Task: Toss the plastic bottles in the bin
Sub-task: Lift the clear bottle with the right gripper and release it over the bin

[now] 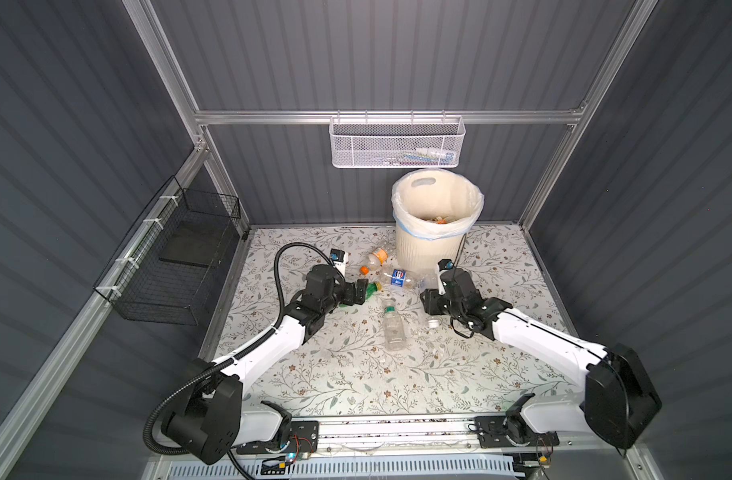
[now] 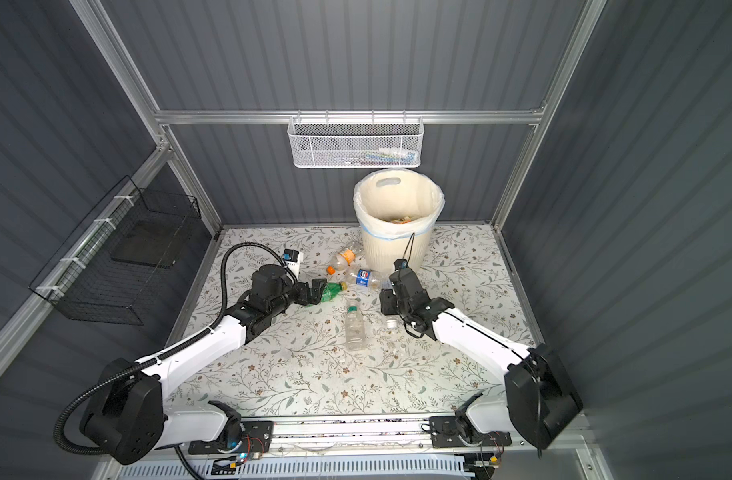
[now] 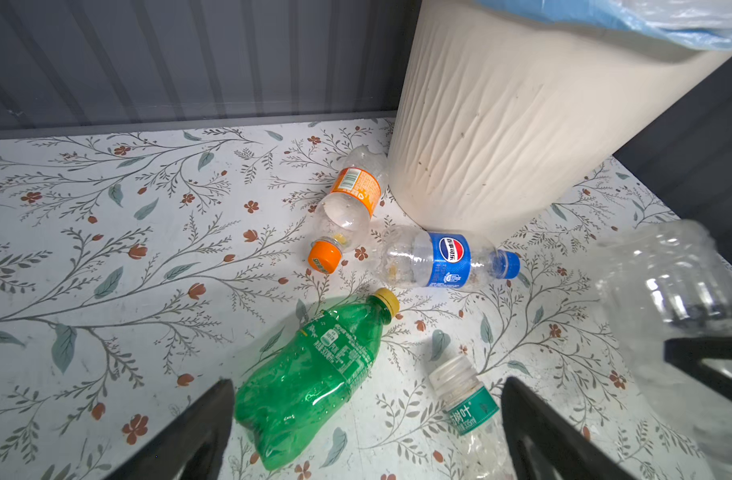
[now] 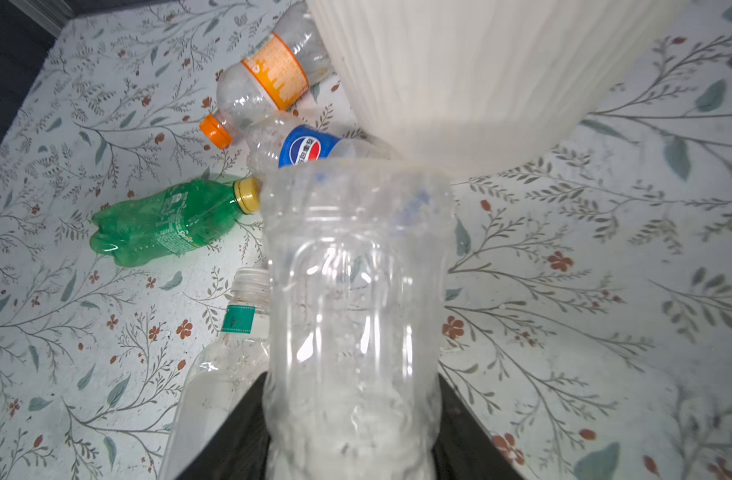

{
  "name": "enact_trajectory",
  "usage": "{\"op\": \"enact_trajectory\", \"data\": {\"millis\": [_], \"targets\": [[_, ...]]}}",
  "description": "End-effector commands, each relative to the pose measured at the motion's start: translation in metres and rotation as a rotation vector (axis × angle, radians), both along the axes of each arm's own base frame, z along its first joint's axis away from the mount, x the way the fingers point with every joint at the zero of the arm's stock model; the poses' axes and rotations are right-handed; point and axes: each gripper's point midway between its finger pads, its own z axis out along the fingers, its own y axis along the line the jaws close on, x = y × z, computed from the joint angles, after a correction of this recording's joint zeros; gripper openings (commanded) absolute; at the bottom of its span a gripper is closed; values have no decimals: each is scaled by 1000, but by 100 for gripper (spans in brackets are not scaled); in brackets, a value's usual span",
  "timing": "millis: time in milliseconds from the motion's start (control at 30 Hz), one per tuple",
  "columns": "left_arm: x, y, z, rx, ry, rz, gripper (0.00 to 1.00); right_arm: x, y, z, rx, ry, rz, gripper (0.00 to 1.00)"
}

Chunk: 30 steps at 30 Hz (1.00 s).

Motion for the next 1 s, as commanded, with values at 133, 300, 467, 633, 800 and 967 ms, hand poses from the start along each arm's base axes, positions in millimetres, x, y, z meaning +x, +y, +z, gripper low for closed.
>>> {"op": "enact_trajectory", "data": {"millis": [133, 300, 467, 633, 800, 967], "targets": [[0, -6, 11, -24, -41, -31, 98, -2, -60, 80, 55, -339, -176, 46], [0, -6, 14, -38, -52, -30, 97, -18, -103, 122, 122, -558, -294, 46], [-2, -9, 16, -49, -46, -43, 96, -35, -138, 166, 131, -758, -387, 47], [-4, -9, 22, -47, -55, -42, 93, -54, -155, 219, 152, -946, -421, 47], [-9, -20, 23, -47, -73, -57, 91, -58, -151, 270, 207, -1106, -397, 48], [-23, -40, 22, 26, -90, -96, 91, -17, -127, 336, 206, -1141, -297, 50]]}}
